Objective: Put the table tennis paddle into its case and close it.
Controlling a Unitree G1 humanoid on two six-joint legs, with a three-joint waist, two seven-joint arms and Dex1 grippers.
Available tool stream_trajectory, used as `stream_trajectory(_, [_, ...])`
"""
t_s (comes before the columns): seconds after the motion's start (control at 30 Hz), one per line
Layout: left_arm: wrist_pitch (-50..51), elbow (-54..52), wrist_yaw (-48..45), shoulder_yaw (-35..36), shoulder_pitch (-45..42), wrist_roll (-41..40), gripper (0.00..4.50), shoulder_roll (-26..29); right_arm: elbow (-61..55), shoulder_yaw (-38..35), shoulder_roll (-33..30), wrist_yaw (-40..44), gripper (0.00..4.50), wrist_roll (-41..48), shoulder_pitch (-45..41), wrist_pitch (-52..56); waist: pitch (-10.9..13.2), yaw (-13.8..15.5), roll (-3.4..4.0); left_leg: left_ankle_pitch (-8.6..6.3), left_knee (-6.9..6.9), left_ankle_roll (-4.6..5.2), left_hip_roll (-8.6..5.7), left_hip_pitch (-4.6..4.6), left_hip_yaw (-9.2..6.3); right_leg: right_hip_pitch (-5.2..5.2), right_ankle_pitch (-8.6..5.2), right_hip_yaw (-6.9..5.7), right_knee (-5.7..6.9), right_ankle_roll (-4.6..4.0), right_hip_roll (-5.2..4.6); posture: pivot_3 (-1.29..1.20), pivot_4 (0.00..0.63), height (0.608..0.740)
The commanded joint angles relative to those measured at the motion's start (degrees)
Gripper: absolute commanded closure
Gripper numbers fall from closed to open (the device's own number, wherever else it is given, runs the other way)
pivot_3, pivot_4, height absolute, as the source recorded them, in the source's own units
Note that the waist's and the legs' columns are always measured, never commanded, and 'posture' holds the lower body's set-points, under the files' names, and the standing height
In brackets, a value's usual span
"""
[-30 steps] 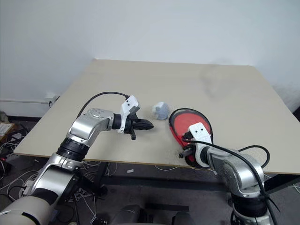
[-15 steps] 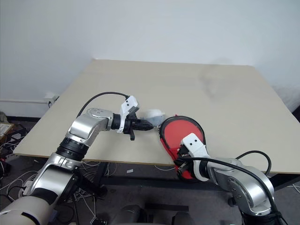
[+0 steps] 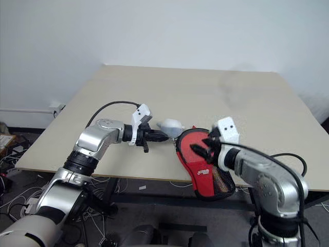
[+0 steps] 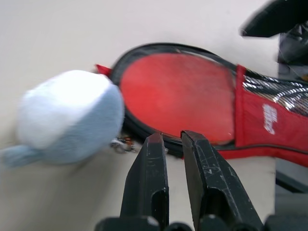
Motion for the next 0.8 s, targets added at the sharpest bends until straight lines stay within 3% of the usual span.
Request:
stream_trajectory(0.03, [-3.43, 1.49, 2.27, 3.27, -3.52, -0.12, 3.97, -0.91, 9.05, 2.50, 2.33, -3.40, 1.73, -4.29, -1.80, -7.22, 0.00, 0.01, 0.00, 0.00, 0.00, 0.00, -0.03, -0.01, 0.00, 0.00, 0.00, 0.00, 0.00, 0.00, -0.01, 0.00, 0.000, 0.715])
stream_trajectory(0.27, [-10.32, 10.91, 5.76, 4.79, -7.18, 2.42, 3.97, -2.69, 19.94, 9.29, 4.33, -4.48, 1.73, -9.64, -3.03, -17.05, 0.00, -0.33, 0.00, 0.02, -0.02, -0.03, -0.44, -0.01, -0.03, -0.04, 0.00, -0.01, 0.05, 0.00, -0.02, 0.00, 0.000, 0.715])
stream_trajectory(0.53, [-17.11, 26.36, 9.26, 6.06, -12.64, 5.01, 3.97, -6.64, 31.41, 12.17, 6.70, -5.79, 1.73, -14.44, -4.41, -26.77, 0.00, -0.34, 0.00, 0.02, -0.01, -0.04, -0.47, 0.00, -0.09, -0.04, 0.00, -0.09, 0.04, 0.00, -0.03, 0.00, 0.000, 0.715])
stream_trajectory(0.8, [-21.07, 34.95, 7.34, 6.99, -15.04, 6.28, 3.97, -9.80, 34.83, 14.11, 7.57, -5.44, 1.73, -16.84, -3.99, -28.35, -0.01, -0.45, -0.02, 0.03, 0.00, -0.04, -0.47, 0.00, -0.10, -0.03, 0.00, -0.11, 0.06, 0.00, -0.03, 0.00, 0.000, 0.715])
